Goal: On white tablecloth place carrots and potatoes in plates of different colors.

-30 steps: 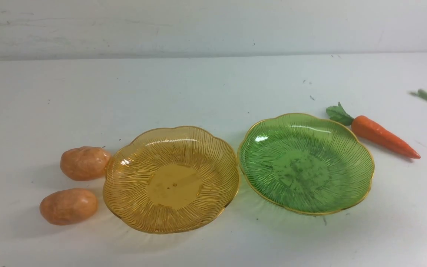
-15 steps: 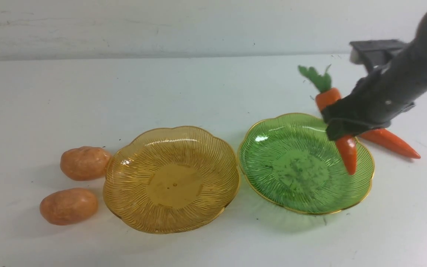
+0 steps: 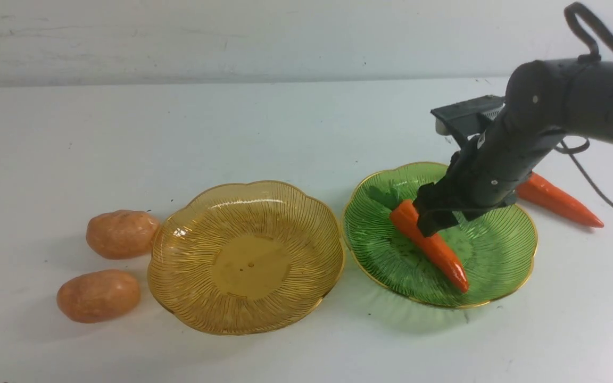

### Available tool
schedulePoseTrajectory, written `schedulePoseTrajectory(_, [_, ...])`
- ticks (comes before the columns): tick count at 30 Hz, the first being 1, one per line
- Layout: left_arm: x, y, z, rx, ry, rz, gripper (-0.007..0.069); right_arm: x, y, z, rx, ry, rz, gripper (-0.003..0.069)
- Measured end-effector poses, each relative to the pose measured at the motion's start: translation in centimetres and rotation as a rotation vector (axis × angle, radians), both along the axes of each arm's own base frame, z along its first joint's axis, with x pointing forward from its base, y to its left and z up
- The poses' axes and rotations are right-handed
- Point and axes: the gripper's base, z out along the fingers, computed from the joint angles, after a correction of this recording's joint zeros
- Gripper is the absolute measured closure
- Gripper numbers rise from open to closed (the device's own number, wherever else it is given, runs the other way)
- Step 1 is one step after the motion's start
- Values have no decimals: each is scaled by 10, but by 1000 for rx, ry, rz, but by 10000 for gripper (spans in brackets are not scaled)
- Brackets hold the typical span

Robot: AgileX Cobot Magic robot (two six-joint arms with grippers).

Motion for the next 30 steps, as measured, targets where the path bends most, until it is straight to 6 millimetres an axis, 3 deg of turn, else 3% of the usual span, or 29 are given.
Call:
schedulePoseTrajectory(3, [0, 0, 0, 0, 0, 0, 627, 11, -20, 14, -94, -64, -28, 304])
schedulePoseTrajectory(6, [0, 0, 0, 0, 0, 0, 627, 25, -64, 19, -151, -109, -115, 583])
schedulePoseTrajectory(9, [0, 0, 0, 0, 0, 0, 627, 36, -106, 8, -145, -104, -216, 652])
schedulePoseTrajectory(11, [0, 0, 0, 0, 0, 0, 627, 41, -126, -8, -132, -58, -262, 629])
schedulePoseTrajectory(14, [0, 0, 0, 0, 0, 0, 627, 45, -135, -30, -131, 8, -265, 538])
schedulePoseTrajectory(22, [0, 0, 0, 0, 0, 0, 627, 57, -136, -63, -141, 16, -224, 85])
schedulePoseTrajectory(26, [0, 0, 0, 0, 0, 0, 627, 63, -136, -83, -145, 26, -211, 46])
schedulePoseTrajectory(30, [0, 0, 0, 0, 0, 0, 627, 63, -136, -96, -145, 61, -212, 99])
